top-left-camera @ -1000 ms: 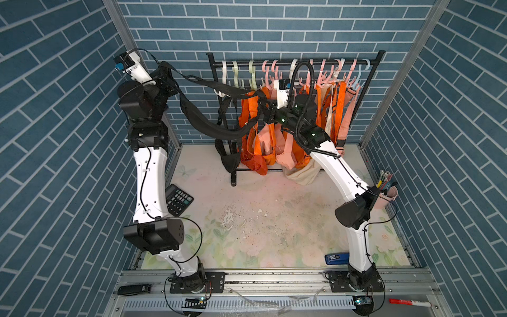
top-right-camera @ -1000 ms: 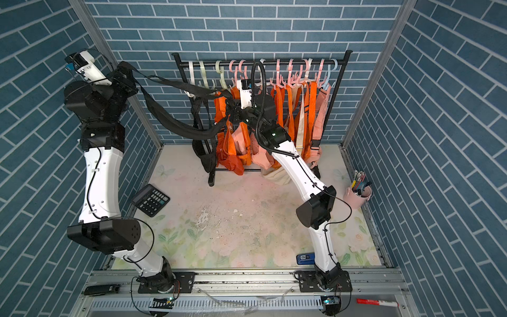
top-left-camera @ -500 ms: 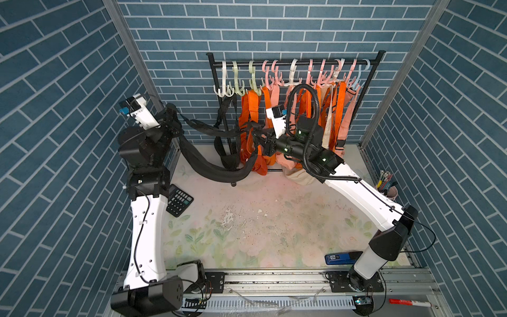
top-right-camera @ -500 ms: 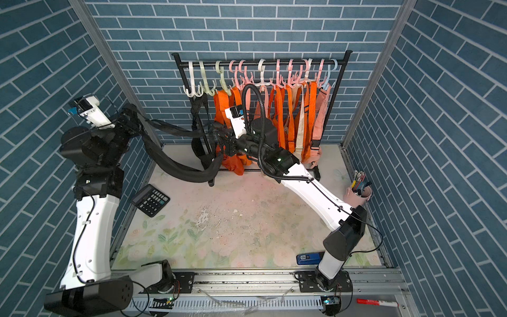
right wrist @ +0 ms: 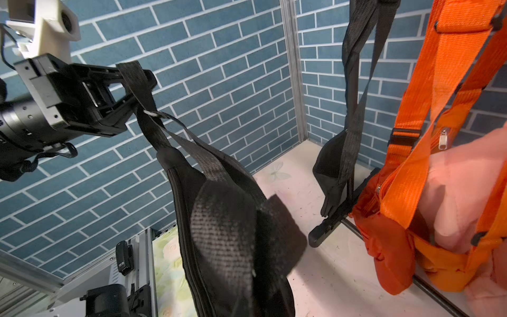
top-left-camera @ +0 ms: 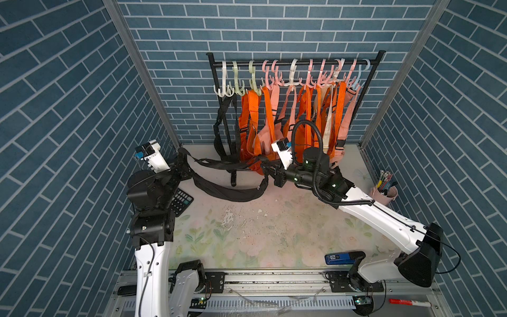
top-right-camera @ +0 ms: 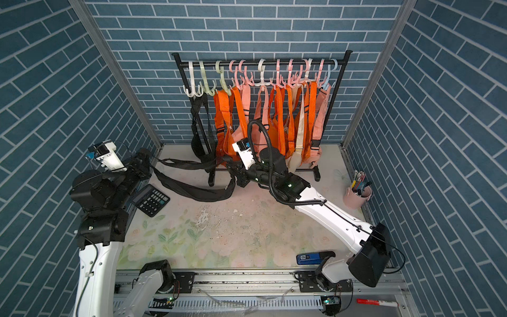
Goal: Take the bag off the hook
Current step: Place the bag at the center of the board.
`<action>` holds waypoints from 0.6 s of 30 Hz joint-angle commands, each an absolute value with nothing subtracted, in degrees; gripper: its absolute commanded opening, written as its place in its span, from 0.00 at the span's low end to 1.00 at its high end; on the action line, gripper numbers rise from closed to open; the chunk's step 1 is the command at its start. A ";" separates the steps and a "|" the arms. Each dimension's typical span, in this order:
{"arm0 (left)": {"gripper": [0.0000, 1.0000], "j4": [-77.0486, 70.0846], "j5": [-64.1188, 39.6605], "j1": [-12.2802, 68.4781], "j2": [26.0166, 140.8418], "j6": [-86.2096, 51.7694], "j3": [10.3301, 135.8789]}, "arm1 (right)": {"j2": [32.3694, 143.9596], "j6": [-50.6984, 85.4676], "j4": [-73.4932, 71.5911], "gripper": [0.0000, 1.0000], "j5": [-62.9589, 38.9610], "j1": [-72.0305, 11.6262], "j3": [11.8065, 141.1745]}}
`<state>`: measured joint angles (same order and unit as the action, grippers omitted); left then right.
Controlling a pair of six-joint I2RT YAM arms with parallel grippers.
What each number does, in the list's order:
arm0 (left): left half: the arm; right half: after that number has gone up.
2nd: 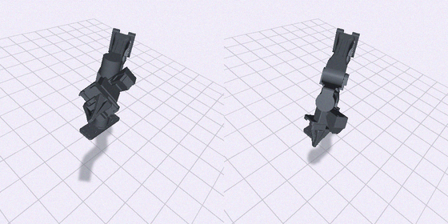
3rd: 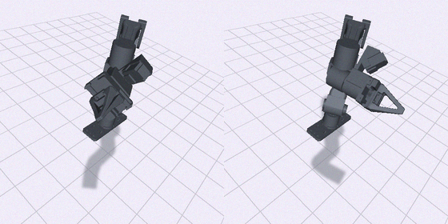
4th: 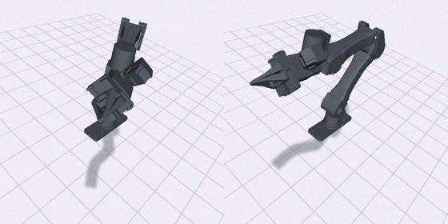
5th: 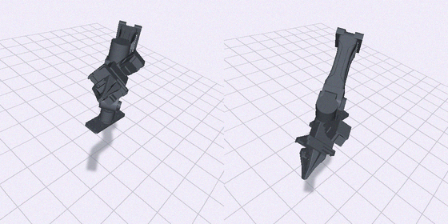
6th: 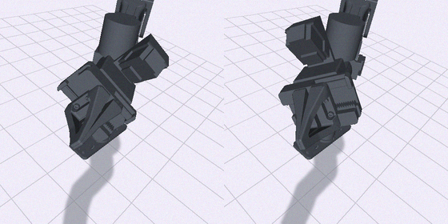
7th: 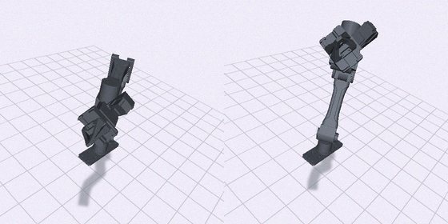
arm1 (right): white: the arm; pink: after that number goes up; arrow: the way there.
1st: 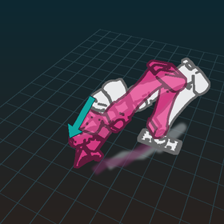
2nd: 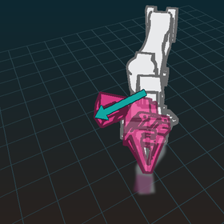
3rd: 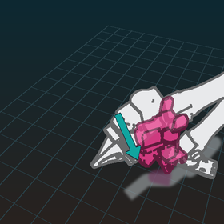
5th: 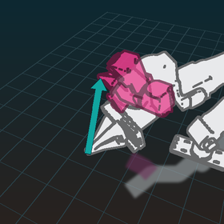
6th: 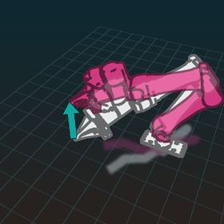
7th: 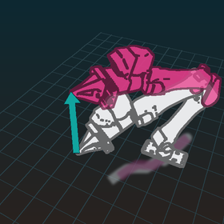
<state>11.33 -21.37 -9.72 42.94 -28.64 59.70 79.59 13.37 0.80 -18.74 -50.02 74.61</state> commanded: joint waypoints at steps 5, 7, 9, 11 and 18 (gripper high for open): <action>0.00 21.35 -23.82 -8.36 35.04 -24.37 56.11 | 76.16 7.64 0.65 0.00 -14.91 -57.33 69.89; 0.00 23.82 -23.18 -7.41 33.08 -23.44 55.36 | 76.07 7.23 0.31 0.00 -13.28 -59.41 68.63; 0.00 26.01 -22.73 -6.67 31.49 -22.91 54.87 | 76.11 7.06 0.01 0.00 -11.96 -61.29 67.91; 0.00 28.54 -22.16 -5.81 30.00 -22.34 54.76 | 76.28 6.78 -0.10 0.00 -10.64 -63.08 67.60; 0.00 40.91 -12.67 -2.39 23.70 -19.61 53.78 | 76.84 10.30 -3.25 0.00 -8.37 -67.68 62.96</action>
